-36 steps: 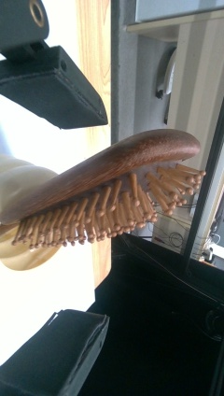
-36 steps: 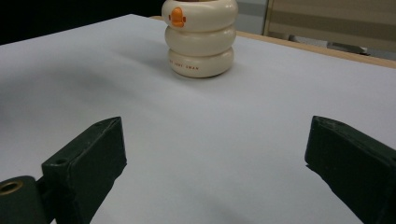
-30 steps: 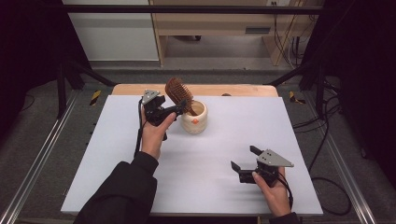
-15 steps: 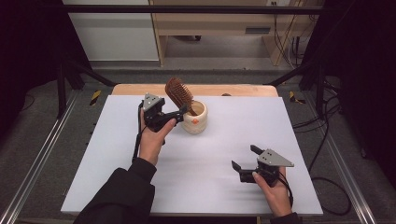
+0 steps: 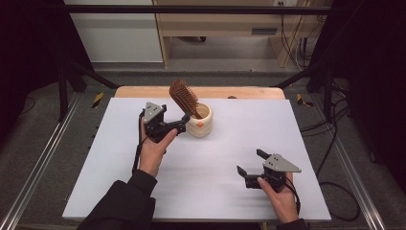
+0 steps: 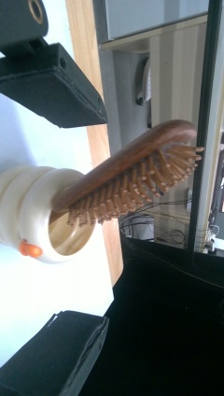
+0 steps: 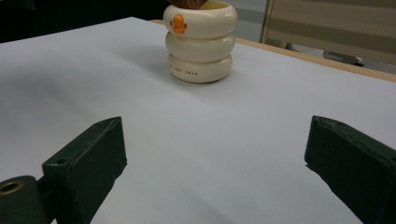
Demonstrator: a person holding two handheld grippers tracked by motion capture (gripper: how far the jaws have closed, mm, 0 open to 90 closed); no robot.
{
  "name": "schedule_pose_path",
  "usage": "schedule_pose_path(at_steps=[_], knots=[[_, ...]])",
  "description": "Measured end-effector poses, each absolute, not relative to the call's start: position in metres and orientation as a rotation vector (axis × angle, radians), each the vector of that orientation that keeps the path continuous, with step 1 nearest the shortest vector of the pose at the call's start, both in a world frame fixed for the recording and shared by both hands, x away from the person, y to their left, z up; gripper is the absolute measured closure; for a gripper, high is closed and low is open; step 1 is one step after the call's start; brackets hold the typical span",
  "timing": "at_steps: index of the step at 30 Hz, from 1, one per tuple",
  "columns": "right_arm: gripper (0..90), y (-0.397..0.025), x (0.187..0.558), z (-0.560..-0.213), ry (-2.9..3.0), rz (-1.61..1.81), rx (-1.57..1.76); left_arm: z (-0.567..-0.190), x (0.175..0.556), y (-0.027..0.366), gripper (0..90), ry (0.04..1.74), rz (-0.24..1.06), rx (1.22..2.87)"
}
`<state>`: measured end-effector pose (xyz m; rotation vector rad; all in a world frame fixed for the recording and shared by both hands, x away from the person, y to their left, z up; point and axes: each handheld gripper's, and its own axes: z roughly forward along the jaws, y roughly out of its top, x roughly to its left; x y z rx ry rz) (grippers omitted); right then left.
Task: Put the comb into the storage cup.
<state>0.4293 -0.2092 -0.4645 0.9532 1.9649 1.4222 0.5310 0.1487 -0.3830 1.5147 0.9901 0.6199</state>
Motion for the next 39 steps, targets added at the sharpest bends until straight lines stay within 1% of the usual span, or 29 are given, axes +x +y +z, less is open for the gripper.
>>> schedule_pose_path(at_steps=[14,18,21,27,39], knots=[[5.7,-0.211,0.427,-0.463,1.948,1.420,0.955,-0.374,0.518,0.163,2.6,0.962,0.639,1.508],[5.7,-0.212,0.427,-0.463,1.947,1.420,0.957,-0.374,0.512,0.167,2.3,0.942,0.650,1.528],[6.0,-0.212,0.427,-0.462,1.944,1.419,0.953,-0.377,0.507,0.171,2.4,0.937,0.670,1.544],[6.4,-0.213,0.426,-0.462,1.939,1.421,0.955,-0.383,0.495,0.183,2.1,0.933,0.669,1.558],[5.9,-0.212,0.426,-0.462,1.945,1.424,0.952,-0.395,0.482,0.218,2.1,0.971,0.690,1.541]])
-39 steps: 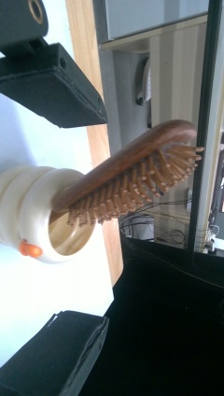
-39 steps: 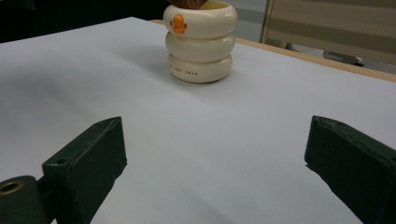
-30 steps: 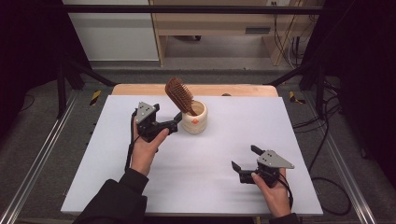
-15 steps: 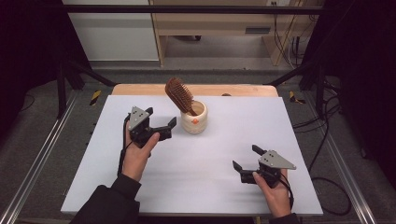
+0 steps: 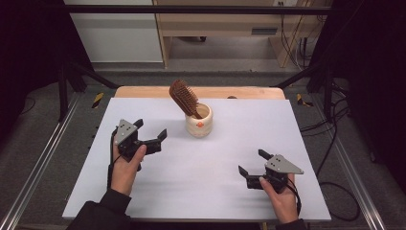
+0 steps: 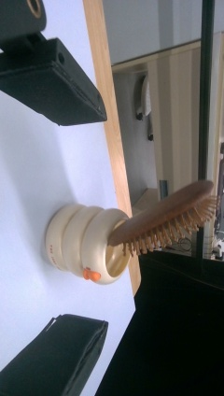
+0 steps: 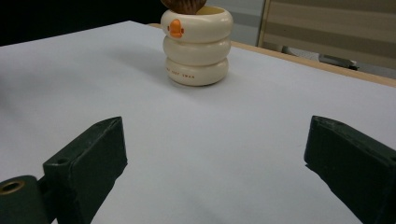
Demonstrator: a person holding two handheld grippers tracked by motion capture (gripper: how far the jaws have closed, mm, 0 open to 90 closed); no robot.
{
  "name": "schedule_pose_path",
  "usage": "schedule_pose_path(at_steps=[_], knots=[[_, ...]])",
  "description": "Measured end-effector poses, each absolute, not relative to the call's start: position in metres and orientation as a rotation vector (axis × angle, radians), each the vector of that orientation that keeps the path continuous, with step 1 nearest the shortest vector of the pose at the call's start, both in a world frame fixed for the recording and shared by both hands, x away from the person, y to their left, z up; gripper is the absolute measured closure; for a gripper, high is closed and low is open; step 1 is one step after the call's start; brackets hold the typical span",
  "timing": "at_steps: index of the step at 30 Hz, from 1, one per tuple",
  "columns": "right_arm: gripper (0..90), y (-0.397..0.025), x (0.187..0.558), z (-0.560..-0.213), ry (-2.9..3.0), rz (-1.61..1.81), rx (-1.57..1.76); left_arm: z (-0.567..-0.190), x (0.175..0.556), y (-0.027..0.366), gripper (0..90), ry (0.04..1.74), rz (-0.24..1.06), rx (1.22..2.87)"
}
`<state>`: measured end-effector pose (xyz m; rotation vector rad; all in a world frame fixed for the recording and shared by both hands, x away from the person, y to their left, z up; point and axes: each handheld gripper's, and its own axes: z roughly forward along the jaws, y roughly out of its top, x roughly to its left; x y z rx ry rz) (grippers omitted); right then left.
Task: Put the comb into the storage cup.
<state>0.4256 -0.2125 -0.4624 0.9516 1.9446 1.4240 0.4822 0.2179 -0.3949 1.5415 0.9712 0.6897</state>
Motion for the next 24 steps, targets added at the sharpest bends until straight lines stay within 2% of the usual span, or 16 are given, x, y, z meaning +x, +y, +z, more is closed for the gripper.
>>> schedule_pose_path(at_steps=[14,24], knots=[[5.6,-0.213,0.424,-0.462,1.950,1.440,0.947,-0.407,0.470,0.251,2.1,1.009,0.696,1.520],[5.6,-0.214,0.424,-0.461,1.954,1.438,0.958,-0.399,0.457,0.280,2.2,1.008,0.726,1.484]])
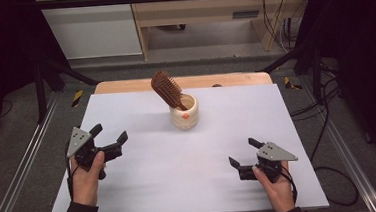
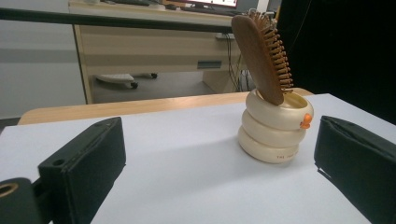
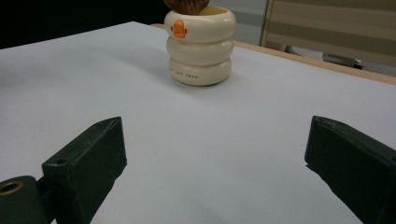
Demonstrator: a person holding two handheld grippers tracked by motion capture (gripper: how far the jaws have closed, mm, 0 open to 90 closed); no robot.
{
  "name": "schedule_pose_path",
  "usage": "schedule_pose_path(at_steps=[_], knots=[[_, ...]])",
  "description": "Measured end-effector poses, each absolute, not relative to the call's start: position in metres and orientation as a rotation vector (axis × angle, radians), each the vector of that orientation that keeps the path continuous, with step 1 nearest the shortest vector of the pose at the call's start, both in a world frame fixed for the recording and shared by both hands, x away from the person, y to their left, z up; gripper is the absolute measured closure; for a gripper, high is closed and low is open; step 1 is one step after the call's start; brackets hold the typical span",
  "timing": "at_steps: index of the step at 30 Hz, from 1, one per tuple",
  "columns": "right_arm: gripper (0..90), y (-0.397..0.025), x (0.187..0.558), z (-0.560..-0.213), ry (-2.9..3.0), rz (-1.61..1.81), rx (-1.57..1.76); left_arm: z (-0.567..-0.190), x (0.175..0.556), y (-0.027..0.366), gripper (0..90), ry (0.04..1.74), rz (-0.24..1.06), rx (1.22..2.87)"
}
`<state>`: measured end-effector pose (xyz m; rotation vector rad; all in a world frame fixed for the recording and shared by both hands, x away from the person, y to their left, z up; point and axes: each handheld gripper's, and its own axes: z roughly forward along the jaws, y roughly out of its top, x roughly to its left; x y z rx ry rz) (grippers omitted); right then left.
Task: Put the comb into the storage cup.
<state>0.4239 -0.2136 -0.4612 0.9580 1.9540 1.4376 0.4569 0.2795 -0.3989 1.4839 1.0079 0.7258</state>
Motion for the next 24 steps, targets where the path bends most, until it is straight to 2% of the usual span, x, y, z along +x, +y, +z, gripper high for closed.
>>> schedule_pose_path(at_steps=[13,24], knots=[[5.9,-0.216,0.421,-0.457,1.917,1.444,0.952,-0.402,0.440,0.297,2.1,0.977,0.727,1.506],[4.6,-0.222,0.420,-0.456,1.888,1.446,0.937,-0.396,0.426,0.324,2.0,0.965,0.734,1.433]])
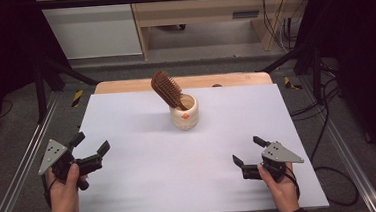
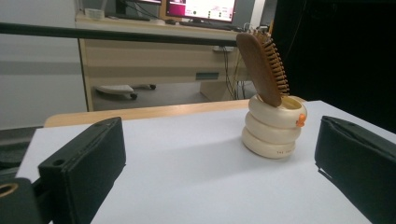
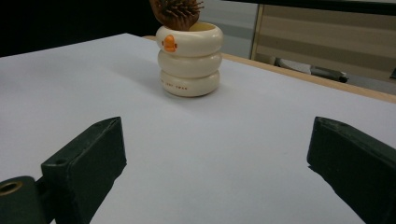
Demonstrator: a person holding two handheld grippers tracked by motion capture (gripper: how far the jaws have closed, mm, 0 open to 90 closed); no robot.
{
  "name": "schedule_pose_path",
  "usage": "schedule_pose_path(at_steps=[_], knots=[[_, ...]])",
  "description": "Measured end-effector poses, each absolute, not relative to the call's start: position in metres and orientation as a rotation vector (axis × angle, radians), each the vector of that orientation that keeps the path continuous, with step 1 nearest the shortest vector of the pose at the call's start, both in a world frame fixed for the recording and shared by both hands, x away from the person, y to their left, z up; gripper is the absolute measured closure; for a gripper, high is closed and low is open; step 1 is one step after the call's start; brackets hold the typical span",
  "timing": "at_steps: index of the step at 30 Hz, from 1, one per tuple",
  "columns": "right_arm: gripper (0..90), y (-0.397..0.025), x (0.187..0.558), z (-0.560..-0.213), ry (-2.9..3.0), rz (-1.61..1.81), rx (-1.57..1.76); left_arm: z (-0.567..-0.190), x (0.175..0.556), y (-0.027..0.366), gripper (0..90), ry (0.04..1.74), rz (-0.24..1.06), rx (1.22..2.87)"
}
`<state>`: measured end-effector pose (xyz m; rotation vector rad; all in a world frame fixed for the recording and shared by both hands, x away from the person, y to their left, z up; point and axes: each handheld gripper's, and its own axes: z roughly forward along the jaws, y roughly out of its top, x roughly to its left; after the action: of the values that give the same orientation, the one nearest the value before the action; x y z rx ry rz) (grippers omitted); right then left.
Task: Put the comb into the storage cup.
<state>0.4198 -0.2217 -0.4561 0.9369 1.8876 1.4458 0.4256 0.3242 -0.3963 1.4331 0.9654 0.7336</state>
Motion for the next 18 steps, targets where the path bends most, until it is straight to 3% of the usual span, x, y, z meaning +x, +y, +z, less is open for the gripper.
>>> schedule_pose_path(at_steps=[18], knots=[[3.8,-0.244,0.412,-0.462,1.818,1.431,0.924,-0.406,0.407,0.331,1.9,0.919,0.793,1.453]])
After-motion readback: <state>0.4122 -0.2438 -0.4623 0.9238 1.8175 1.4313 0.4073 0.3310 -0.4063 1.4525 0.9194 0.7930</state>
